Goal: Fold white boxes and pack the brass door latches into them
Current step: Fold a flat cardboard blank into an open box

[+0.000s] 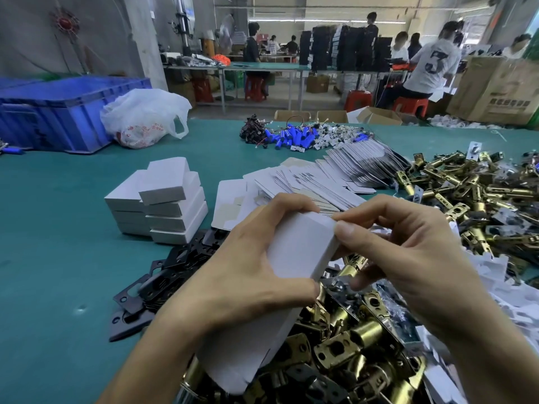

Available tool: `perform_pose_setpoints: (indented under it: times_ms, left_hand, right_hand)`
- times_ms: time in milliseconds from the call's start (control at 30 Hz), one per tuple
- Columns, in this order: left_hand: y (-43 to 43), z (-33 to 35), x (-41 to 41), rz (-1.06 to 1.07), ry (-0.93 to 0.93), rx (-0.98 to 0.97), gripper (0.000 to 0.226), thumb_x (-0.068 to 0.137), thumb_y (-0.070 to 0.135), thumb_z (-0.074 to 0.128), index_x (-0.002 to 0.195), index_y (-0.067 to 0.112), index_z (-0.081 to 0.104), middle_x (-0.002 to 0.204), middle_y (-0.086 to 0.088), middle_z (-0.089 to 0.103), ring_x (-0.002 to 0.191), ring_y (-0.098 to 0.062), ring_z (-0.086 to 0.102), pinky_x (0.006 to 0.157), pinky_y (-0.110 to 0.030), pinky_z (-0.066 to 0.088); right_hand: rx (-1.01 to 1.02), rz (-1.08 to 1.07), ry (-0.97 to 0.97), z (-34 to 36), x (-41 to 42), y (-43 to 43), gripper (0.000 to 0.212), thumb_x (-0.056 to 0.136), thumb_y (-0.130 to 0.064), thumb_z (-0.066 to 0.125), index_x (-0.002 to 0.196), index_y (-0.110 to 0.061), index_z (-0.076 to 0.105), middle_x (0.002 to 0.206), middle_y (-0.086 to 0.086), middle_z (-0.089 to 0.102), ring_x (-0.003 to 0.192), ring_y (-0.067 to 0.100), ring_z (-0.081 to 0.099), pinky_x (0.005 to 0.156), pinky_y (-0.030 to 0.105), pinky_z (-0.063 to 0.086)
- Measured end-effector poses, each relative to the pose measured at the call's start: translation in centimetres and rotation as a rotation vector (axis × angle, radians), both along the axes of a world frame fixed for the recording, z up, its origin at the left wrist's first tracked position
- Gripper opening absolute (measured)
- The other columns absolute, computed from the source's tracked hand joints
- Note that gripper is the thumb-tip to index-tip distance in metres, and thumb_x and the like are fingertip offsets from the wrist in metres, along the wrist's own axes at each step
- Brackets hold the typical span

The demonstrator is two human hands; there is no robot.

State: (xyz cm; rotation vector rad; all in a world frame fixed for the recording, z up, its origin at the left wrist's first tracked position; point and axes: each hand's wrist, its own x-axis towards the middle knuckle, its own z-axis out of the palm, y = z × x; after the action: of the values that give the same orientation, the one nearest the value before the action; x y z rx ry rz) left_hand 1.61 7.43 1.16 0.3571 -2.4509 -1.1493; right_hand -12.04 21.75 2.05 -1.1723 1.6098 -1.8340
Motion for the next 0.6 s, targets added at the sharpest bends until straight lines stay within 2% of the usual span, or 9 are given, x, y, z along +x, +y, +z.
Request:
perform_pose_setpoints:
  times_ms: [200, 367, 433, 500, 567, 600]
  left_hand:
    - [-0.1, -0.4, -0.3, 0.100, 0.039, -0.059, 0.062, 0.056, 0.040, 0.077, 0.109, 0.049, 0.047, 0.105, 0.018, 0.053, 0.097, 0.003, 0.051, 0.067, -0.007, 0.037]
    - [-0.3, -1.0, -0.5, 0.156, 0.106, -0.116, 0.060, 0.059, 0.047, 0.078, 0.110, 0.050, 0.048, 0.109, 0.011, 0.055, 0.102, 0.001, 0.054, 0.070, -0.008, 0.037]
    - [-0.2, -1.0, -0.5, 0.170, 0.164, -0.141, 0.059, 0.061, 0.048, 0.078, 0.112, 0.052, 0.047, 0.109, 0.010, 0.054, 0.102, 0.001, 0.054, 0.074, -0.007, 0.038]
    - [-0.3, -0.9, -0.4, 0.131, 0.203, -0.105, 0.061, 0.064, 0.050, 0.081, 0.116, 0.052, 0.049, 0.113, 0.011, 0.055, 0.106, 0.000, 0.056, 0.080, -0.008, 0.041]
    - [-0.5, -0.5, -0.1, 0.044, 0.221, 0.002, 0.058, 0.068, 0.053, 0.081, 0.118, 0.051, 0.052, 0.118, 0.012, 0.059, 0.109, -0.006, 0.061, 0.086, -0.017, 0.049]
    - [-0.6, -0.3, -0.1, 0.002, 0.241, 0.081, 0.052, 0.071, 0.051, 0.079, 0.118, 0.049, 0.055, 0.118, 0.014, 0.061, 0.107, -0.009, 0.065, 0.084, -0.023, 0.054]
  right_hand:
    - [0.041, -0.030, 0.112, -0.9, 0.3, -0.7, 0.006, 0.081, -0.016, 0.073, 0.084, -0.021, 0.074, 0.090, 0.007, 0.072, 0.080, 0.023, 0.070, 0.046, 0.035, 0.057]
    - [0.014, -0.063, 0.122, -1.6, 1.1, -1.5, 0.019, 0.082, -0.016, 0.080, 0.090, -0.028, 0.068, 0.088, 0.005, 0.073, 0.075, 0.020, 0.073, 0.054, 0.040, 0.060]
    - [0.005, -0.042, 0.158, -1.9, 1.7, -1.9, 0.030, 0.078, -0.018, 0.077, 0.099, -0.036, 0.064, 0.103, -0.002, 0.070, 0.072, 0.022, 0.074, 0.057, 0.043, 0.061]
    - [-0.032, -0.023, 0.126, -2.0, 2.0, -2.1, 0.032, 0.079, -0.021, 0.073, 0.105, -0.038, 0.064, 0.113, -0.005, 0.067, 0.069, 0.026, 0.074, 0.058, 0.042, 0.060]
    - [-0.084, -0.032, 0.048, -1.9, 1.9, -2.0, 0.027, 0.080, -0.028, 0.073, 0.105, -0.035, 0.068, 0.109, 0.002, 0.068, 0.068, 0.029, 0.073, 0.057, 0.040, 0.060]
    - [-0.106, -0.035, 0.003, -1.8, 1.8, -2.0, 0.025, 0.079, -0.032, 0.073, 0.105, -0.032, 0.070, 0.106, 0.007, 0.070, 0.068, 0.027, 0.072, 0.057, 0.038, 0.060]
